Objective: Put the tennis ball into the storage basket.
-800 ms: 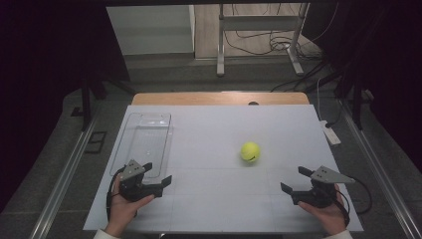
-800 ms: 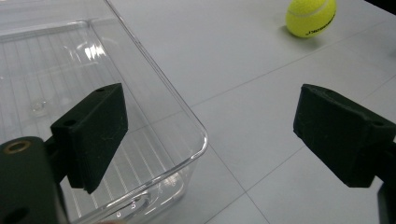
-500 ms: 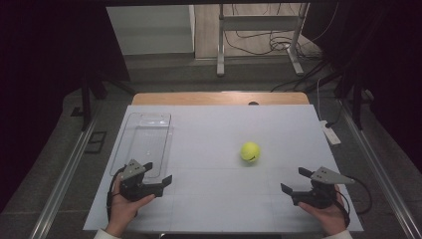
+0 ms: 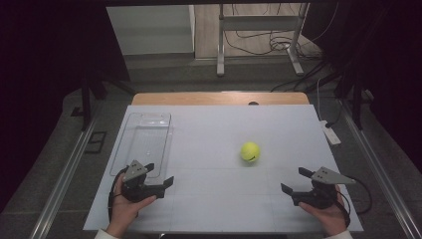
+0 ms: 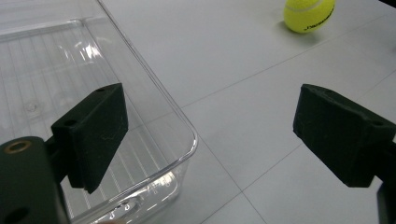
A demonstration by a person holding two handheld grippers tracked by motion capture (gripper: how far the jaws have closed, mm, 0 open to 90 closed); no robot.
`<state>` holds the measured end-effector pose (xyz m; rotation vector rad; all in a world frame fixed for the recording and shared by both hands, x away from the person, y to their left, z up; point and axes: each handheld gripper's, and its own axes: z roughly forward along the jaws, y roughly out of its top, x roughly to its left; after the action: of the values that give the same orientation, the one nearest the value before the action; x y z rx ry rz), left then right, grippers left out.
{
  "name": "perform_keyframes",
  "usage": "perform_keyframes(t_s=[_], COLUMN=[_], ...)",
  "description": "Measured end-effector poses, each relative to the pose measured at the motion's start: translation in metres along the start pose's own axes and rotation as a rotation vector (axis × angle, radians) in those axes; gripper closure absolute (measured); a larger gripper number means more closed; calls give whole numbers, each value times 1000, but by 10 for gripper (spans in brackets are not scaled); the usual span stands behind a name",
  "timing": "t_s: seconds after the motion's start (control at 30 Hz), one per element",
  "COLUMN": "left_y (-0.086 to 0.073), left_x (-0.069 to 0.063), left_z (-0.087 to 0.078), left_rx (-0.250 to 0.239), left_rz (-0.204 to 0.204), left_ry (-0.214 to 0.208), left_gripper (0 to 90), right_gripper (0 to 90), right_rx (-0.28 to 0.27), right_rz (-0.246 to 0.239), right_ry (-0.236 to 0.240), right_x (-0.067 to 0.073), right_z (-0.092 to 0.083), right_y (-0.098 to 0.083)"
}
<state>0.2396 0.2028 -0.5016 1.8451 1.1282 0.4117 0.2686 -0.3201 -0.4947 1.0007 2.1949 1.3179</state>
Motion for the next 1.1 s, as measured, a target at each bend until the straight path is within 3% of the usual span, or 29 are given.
perform_keyframes(t_s=[0.33,0.83,1.1], left_y=[6,10,14], left_x=[-5,-12,-14], left_z=[2,8,9], left_rx=[-11,21,18], left_rz=[11,9,3], left_ry=[-14,-29,-1], left_gripper=[114,114,113], right_gripper=[109,114,115], right_rx=[2,2,2], right_rz=[6,3,-2], right_ry=[-2,-4,-6], right_x=[1,1,1], right_z=[-3,0,0], right_y=[-3,-1,-1])
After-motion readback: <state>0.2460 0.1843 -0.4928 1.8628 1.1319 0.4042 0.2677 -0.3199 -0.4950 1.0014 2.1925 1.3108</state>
